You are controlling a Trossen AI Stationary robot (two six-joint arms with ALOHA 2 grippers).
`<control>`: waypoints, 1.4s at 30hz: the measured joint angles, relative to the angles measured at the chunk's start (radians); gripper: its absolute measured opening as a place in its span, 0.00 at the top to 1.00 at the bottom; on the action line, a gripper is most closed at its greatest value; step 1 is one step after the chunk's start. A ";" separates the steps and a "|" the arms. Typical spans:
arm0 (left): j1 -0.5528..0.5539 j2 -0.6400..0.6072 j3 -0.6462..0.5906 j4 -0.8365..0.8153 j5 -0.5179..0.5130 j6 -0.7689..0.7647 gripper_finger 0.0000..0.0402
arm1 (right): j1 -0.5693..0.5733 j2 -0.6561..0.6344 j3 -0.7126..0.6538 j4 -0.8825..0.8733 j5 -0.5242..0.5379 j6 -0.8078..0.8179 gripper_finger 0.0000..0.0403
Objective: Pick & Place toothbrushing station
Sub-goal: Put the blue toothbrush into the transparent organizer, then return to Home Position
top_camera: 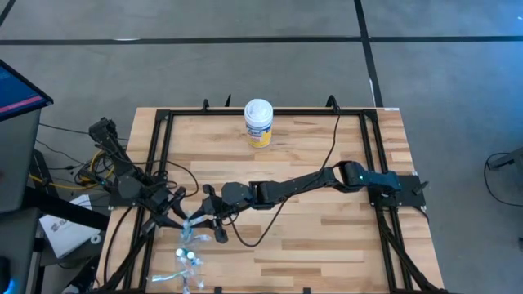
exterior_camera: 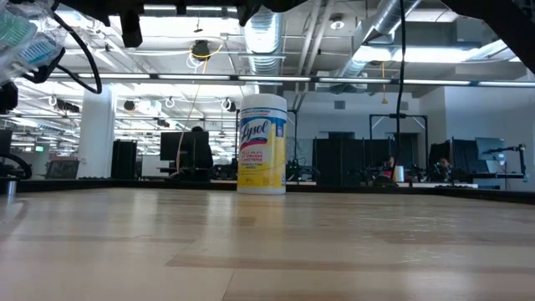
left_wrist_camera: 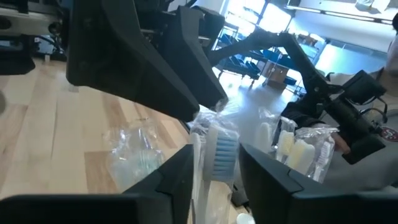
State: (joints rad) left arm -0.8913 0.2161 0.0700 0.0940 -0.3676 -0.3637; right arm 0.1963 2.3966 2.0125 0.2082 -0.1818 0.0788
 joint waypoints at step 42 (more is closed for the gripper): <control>0.083 -0.013 0.060 0.105 -0.298 0.255 0.56 | -0.042 -0.062 -0.001 -0.112 -0.003 -0.053 0.73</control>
State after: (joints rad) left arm -0.8081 0.2027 0.1303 0.1994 -0.6659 -0.1084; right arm 0.1547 2.3349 2.0111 0.0964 -0.1844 0.0253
